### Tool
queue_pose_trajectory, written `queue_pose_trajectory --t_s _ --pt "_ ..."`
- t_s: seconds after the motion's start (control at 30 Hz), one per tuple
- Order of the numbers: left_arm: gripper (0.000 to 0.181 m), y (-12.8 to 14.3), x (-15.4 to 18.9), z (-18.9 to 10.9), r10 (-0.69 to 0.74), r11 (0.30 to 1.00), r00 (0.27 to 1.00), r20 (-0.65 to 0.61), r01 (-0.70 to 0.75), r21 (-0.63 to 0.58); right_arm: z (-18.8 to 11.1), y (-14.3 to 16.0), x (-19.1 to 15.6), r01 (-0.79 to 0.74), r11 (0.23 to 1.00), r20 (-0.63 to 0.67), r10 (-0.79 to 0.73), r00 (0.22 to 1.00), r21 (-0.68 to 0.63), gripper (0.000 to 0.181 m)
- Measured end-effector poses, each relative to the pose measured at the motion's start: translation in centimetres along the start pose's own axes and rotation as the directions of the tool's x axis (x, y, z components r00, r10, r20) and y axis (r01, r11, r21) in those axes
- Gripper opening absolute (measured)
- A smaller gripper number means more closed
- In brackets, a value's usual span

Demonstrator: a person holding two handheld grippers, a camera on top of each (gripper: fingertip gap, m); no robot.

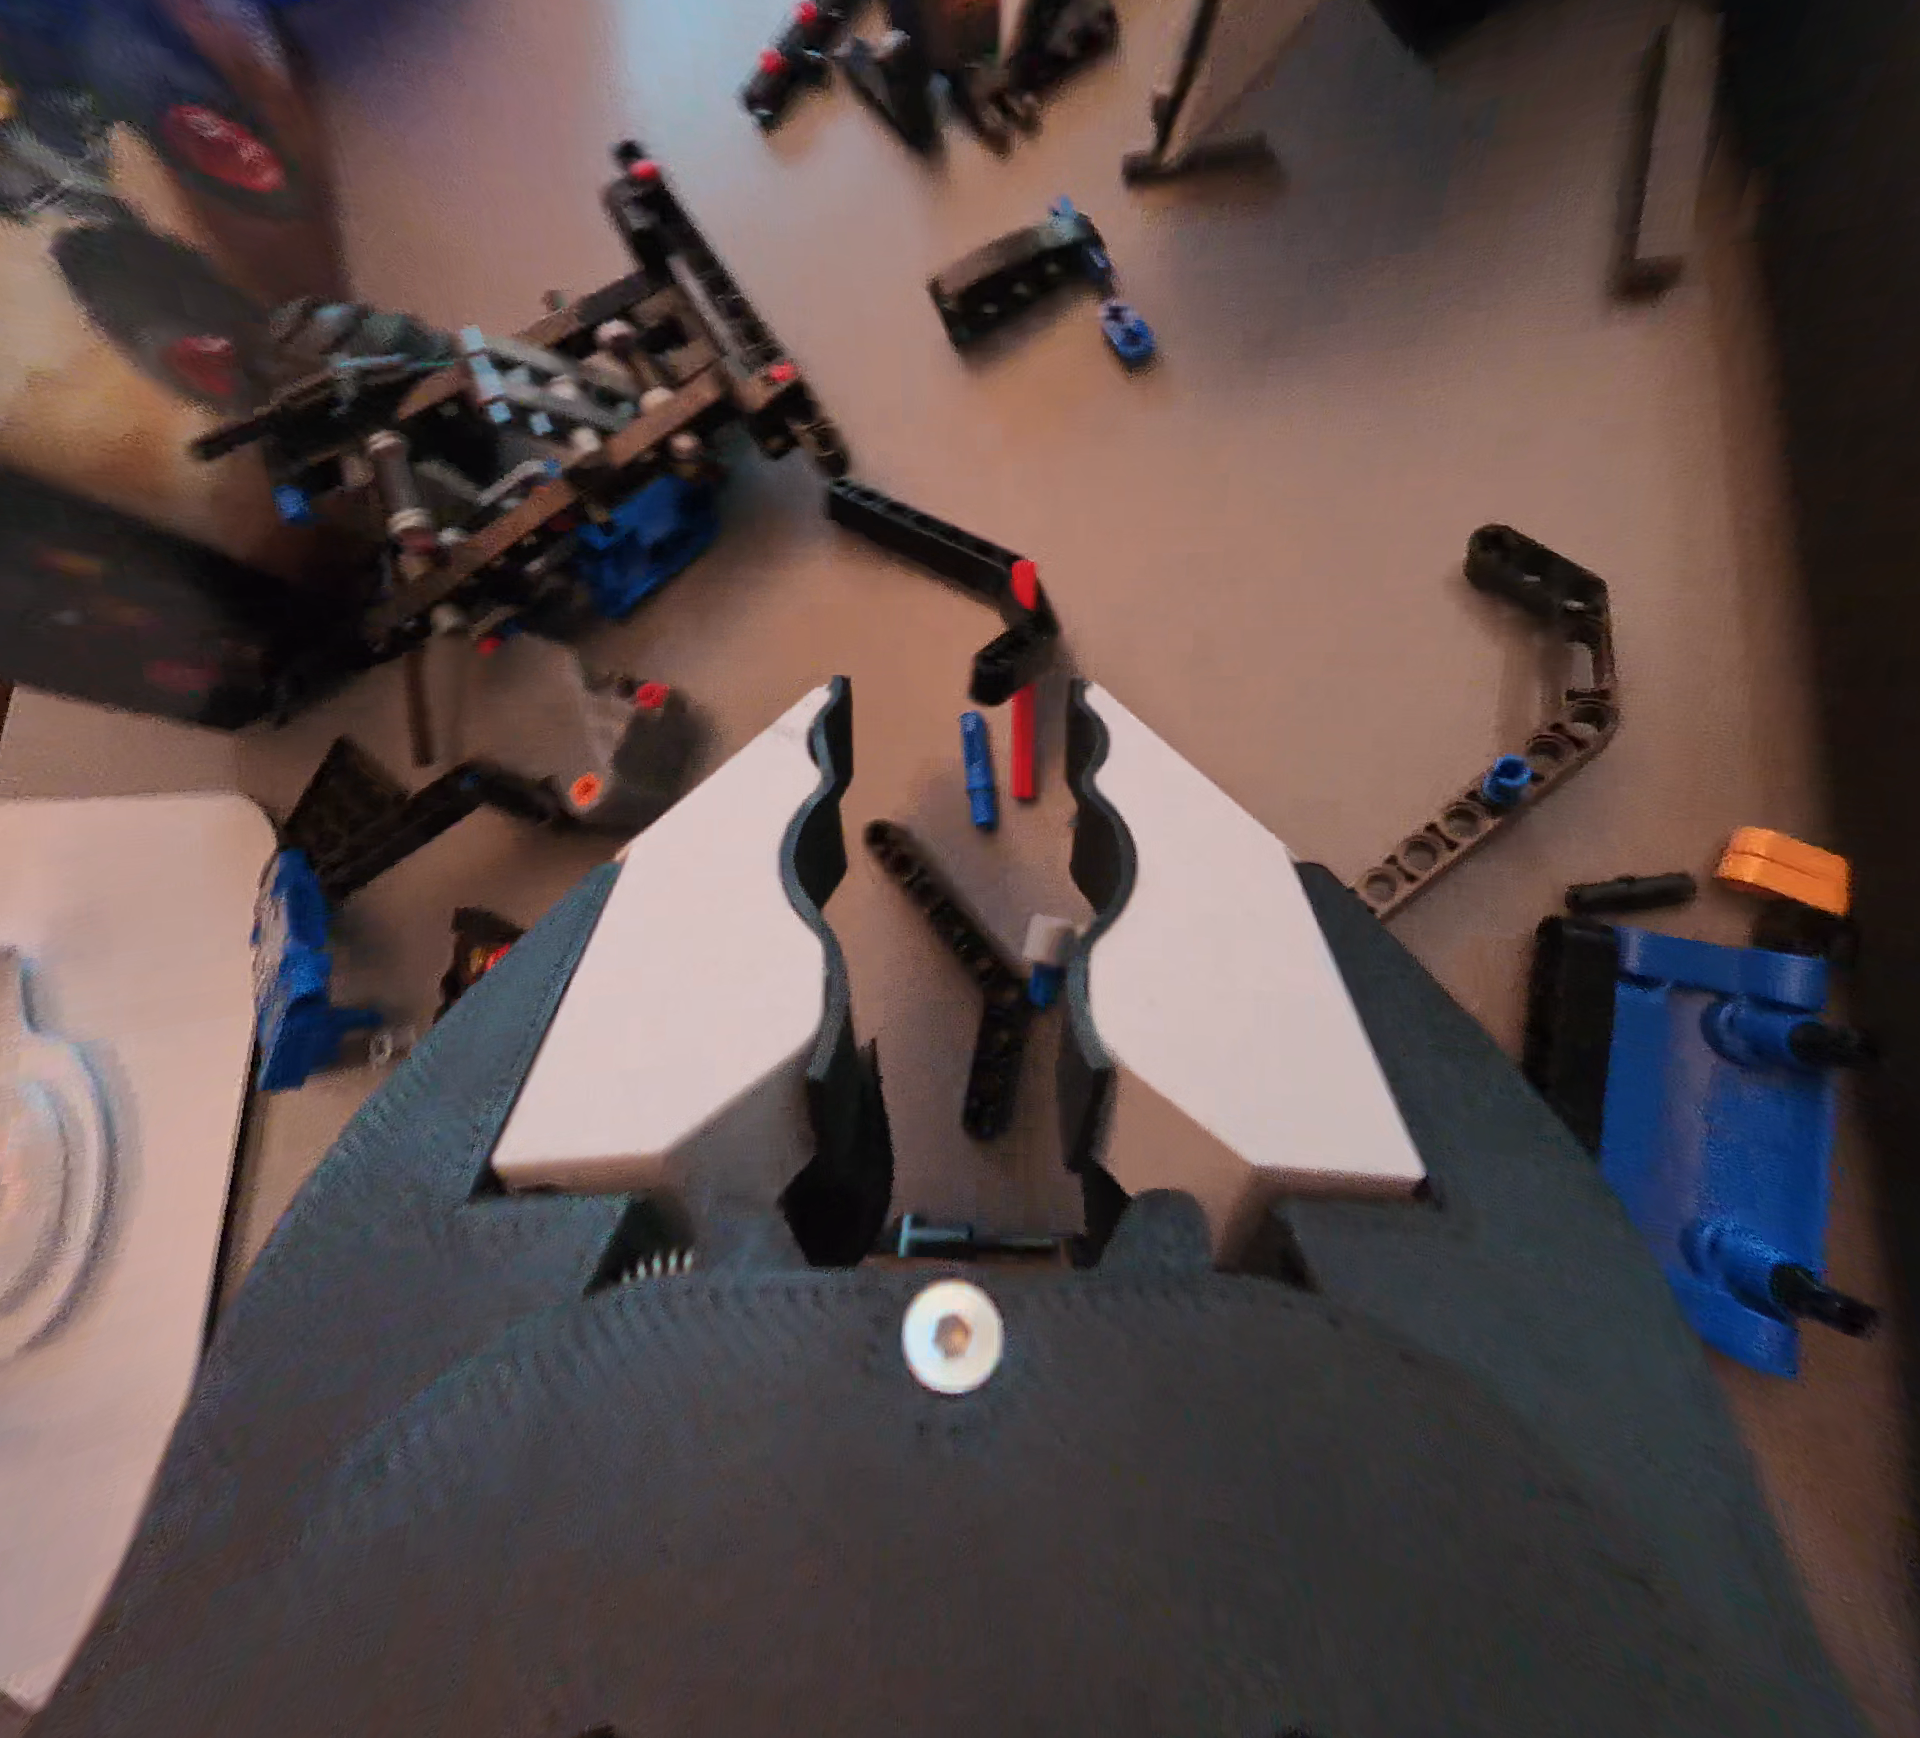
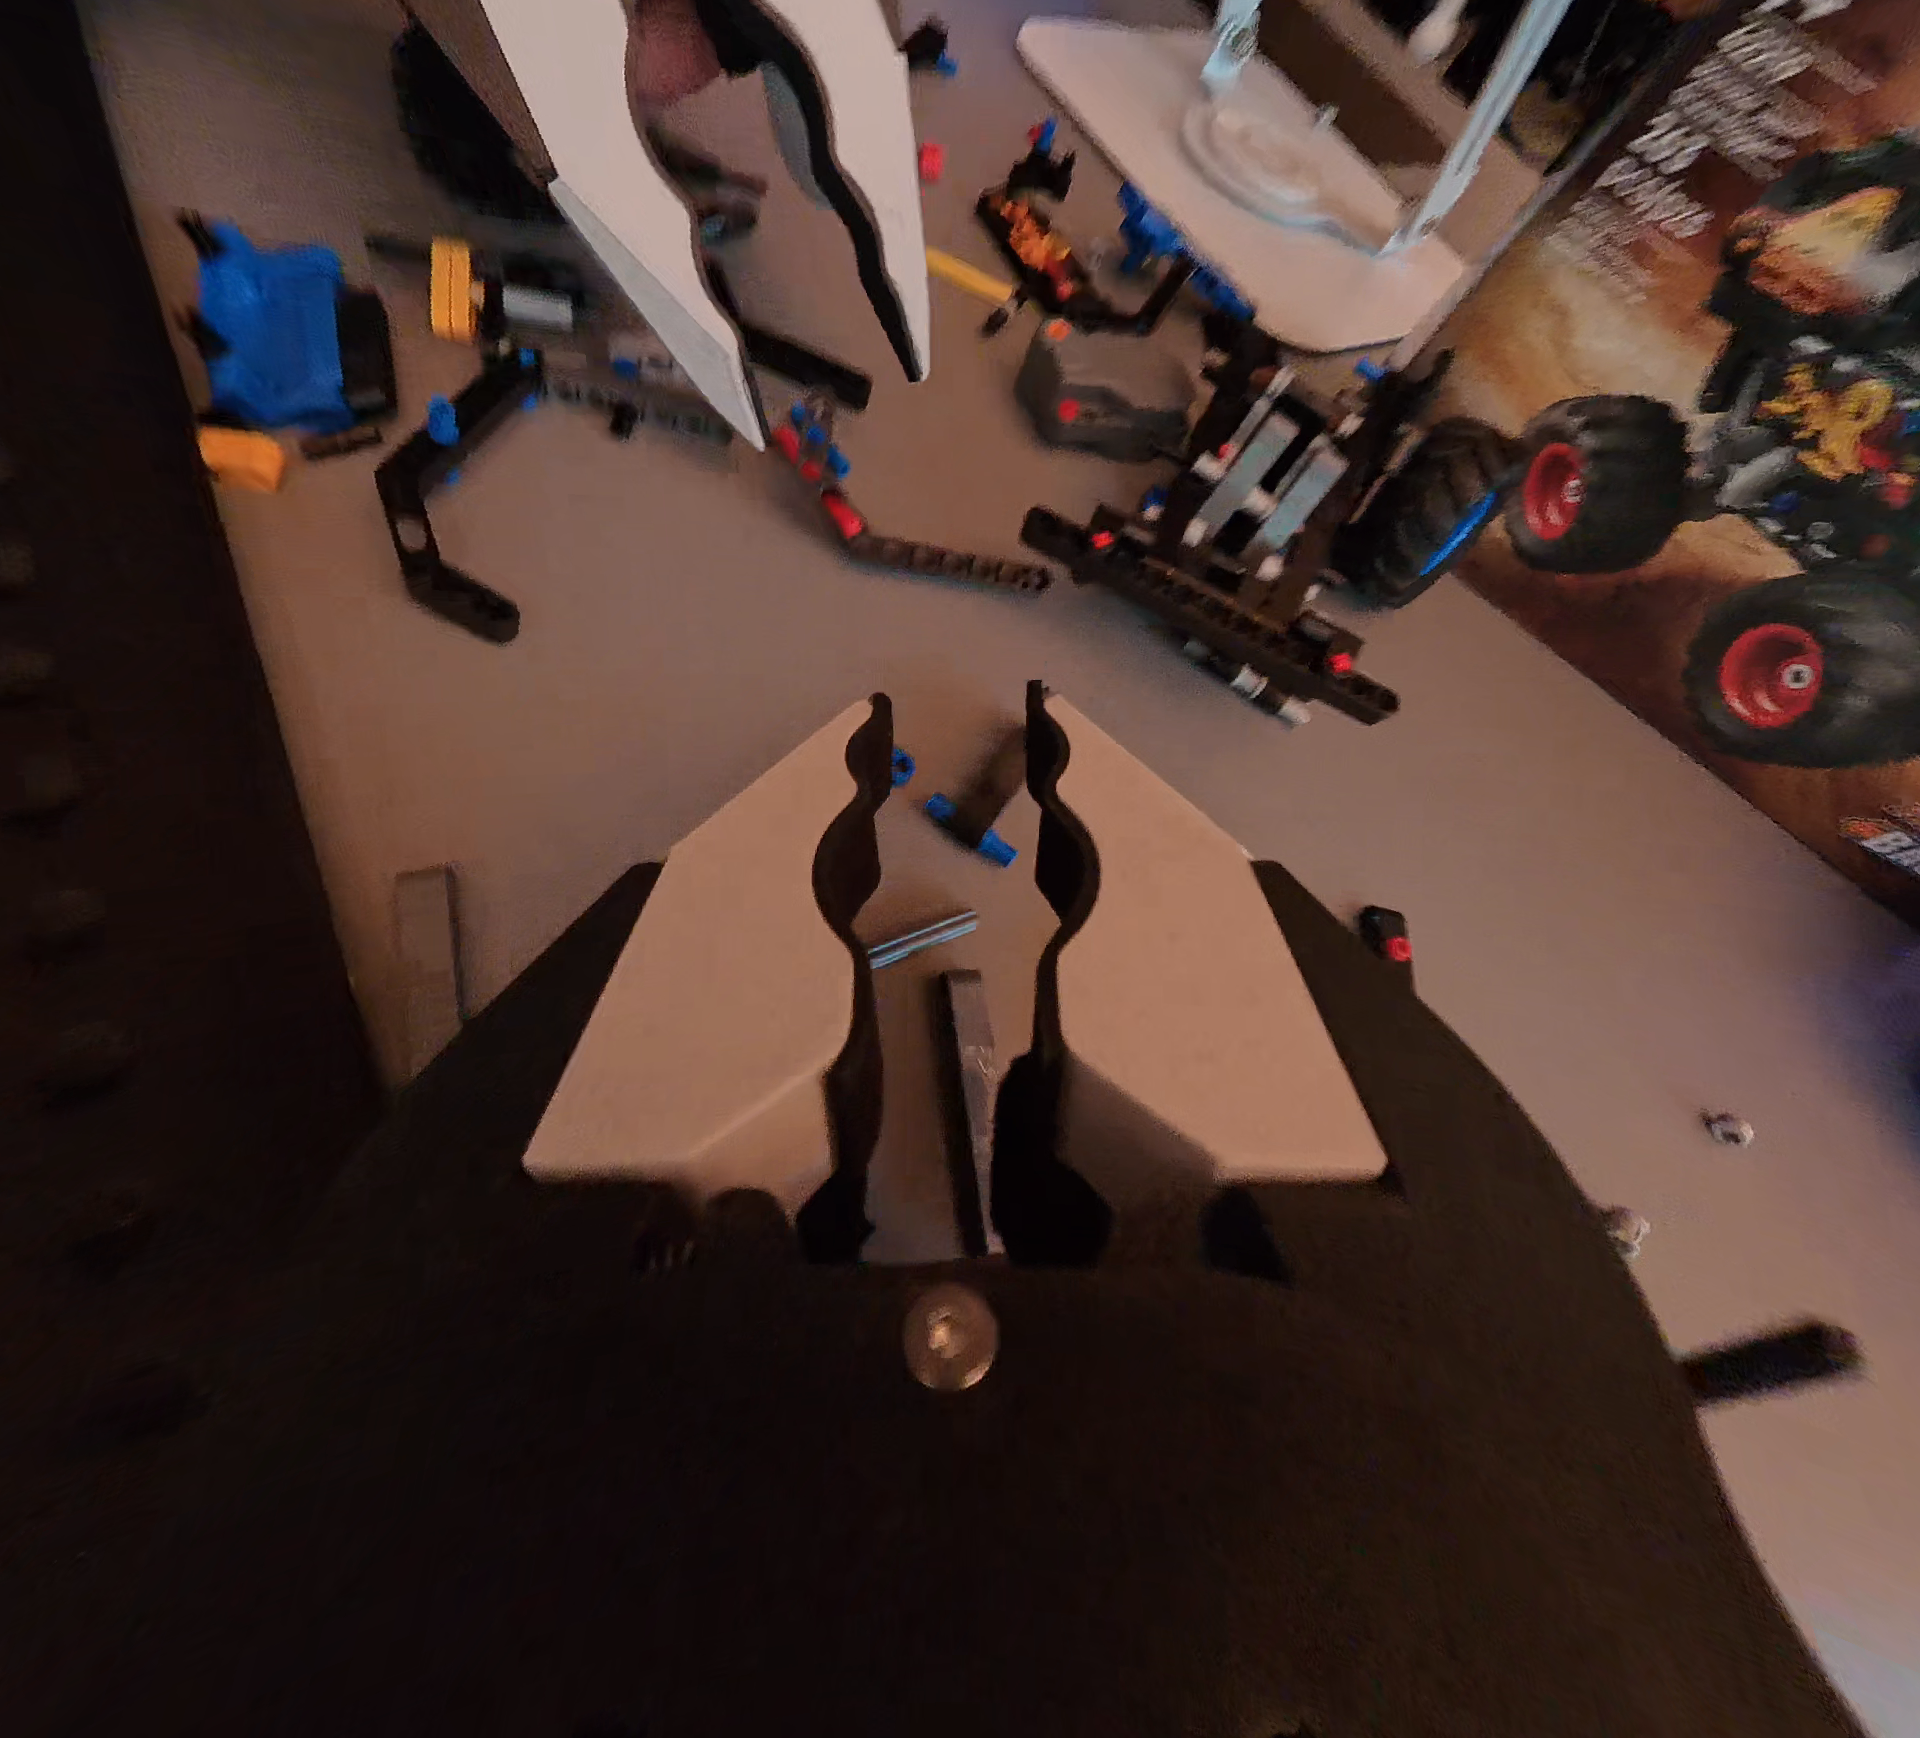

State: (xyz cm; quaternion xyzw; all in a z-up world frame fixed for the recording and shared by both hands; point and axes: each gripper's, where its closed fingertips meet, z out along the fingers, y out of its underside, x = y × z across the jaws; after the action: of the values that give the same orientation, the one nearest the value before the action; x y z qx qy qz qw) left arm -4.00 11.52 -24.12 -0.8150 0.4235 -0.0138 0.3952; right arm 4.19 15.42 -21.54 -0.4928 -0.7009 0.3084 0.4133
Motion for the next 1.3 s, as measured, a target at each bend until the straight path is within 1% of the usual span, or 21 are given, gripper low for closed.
queue_pose_trajectory --t_s 0.07,0.1,0.17,0.2,0.23,0.3,0.37,0.4,0.43,0.5,0.57,0.67,0.73,0.8,0.87,0.93,1.03,1.13,1.2,1.23,1.3 --pt "0.03 0.1 0.3 0.9 0.08 0.996 0.997 0.018 -0.079 -0.05 0.8 1.0 -0.7 0.053 0.996 0.01 -0.052 0.999 -0.077 0.023" --pt "0.021 -0.1 0.5 1.2 0.098 0.994 0.995 0.015 -0.097 -0.057 1.1 1.4 -0.8 0.073 0.992 0.007 -0.073 0.997 -0.106 0.023" --pt "0.006 -0.7 1.2 1.2 0.128 0.991 0.992 -0.004 -0.128 -0.038 1.2 1.4 -0.6 0.083 0.99 -0.005 -0.085 0.996 -0.115 0.023" --pt "0.006 -1.2 1.0 0.9 0.133 0.991 0.991 0.016 -0.133 -0.012 1.0 1.2 -0.5 0.073 0.992 -0.011 -0.074 0.997 -0.103 0.022" --pt "0.006 -2.2 0.9 0.3 0.112 0.992 0.994 0.019 -0.112 0.049 0.8 1.0 -0.2 0.057 0.995 -0.021 -0.059 0.998 -0.084 0.022" --pt "0.006 -4.2 0.8 -1.3 0.036 0.985 0.999 -0.016 -0.033 0.171 0.2 0.4 0.5 0.016 0.999 -0.038 -0.017 0.999 -0.039 0.022" --pt "0.006 -5.0 0.5 -2.2 0.005 0.97 1.0 -0.022 0.0 0.242 -0.3 0.0 1.2 -0.024 1.0 -0.054 0.024 0.998 -0.002 0.022" --pt "0.006 -5.4 0.8 -2.5 -0.006 0.962 0.999 -0.048 0.019 0.273 -0.5 -0.2 1.4 -0.04 0.999 -0.057 0.04 0.998 0.015 0.023" --pt "0.006 -5.5 1.2 -2.6 -0.003 0.961 0.997 -0.077 0.024 0.274 -0.7 -0.3 1.6 -0.052 0.998 -0.06 0.054 0.997 0.031 0.023" --pt "0.01 -4.8 1.2 -2.1 0.034 0.975 0.999 -0.041 -0.025 0.219 -1.2 -0.5 2.5 -0.067 0.996 -0.099 0.071 0.993 0.051 0.026" --pt "0.025 -3.9 2.3 -1.4 0.029 0.986 0.994 -0.103 -0.011 0.168 -2.2 -0.9 3.8 -0.095 0.991 -0.155 0.109 0.982 0.094 0.028" --pt "0.036 -2.4 1.8 -0.3 0.083 0.994 0.996 -0.041 -0.08 0.073 -4.7 -1.5 6.3 -0.145 0.971 -0.263 0.193 0.945 0.191 0.027" --pt "0.038 -3.1 1.7 -0.2 0.079 0.992 0.997 -0.024 -0.077 0.101 -5.9 -0.8 7.4 -0.209 0.956 -0.293 0.264 0.919 0.208 0.027" --pt "0.038 -3.5 1.3 -0.1 0.086 0.991 0.996 0.006 -0.086 0.104 -7.1 0.1 8.4 -0.227 0.953 -0.355 0.288 0.89 0.202 0.027" --pt "0.035 -3.8 0.6 0.1 0.096 0.989 0.994 0.056 -0.101 0.111 -8.1 0.3 8.5 -0.239 0.952 -0.369 0.295 0.881 0.191 0.027" --pt "0.035 -4.2 0.1 0.5 0.109 0.988 0.991 0.077 -0.116 0.101 -8.1 1.0 7.9 -0.28 0.95 -0.328 0.31 0.892 0.136 0.029" --pt "0.032 -5.1 -0.7 1.5 0.136 0.985 0.984 0.116 -0.147 0.089 -6.8 3.3 7.1 -0.335 0.941 -0.288 0.31 0.906 -0.041 0.028" --pt "0.031 -5.6 -2.0 2.7 0.194 0.977 0.965 0.178 -0.205 0.05 -5.0 5.4 6.8 -0.316 0.925 -0.282 0.252 0.926 -0.212 0.027" --pt "0.03 -6.3 -2.3 3.0 0.178 0.976 0.963 0.204 -0.199 0.086 -3.3 5.9 6.1 -0.3 0.915 -0.239 0.238 0.941 -0.27 0.026" --pt "0.03 -6.3 -2.0 3.1 0.173 0.976 0.966 0.193 -0.195 0.099 -2.6 6.2 5.8 -0.291 0.906 -0.228 0.227 0.947 -0.308 0.03" --pt "0.029 -5.8 -2.0 3.2 0.188 0.975 0.962 0.2 -0.207 0.081 -2.2 6.3 5.9 -0.274 0.89 -0.239 0.194 0.951 -0.365 0.024"
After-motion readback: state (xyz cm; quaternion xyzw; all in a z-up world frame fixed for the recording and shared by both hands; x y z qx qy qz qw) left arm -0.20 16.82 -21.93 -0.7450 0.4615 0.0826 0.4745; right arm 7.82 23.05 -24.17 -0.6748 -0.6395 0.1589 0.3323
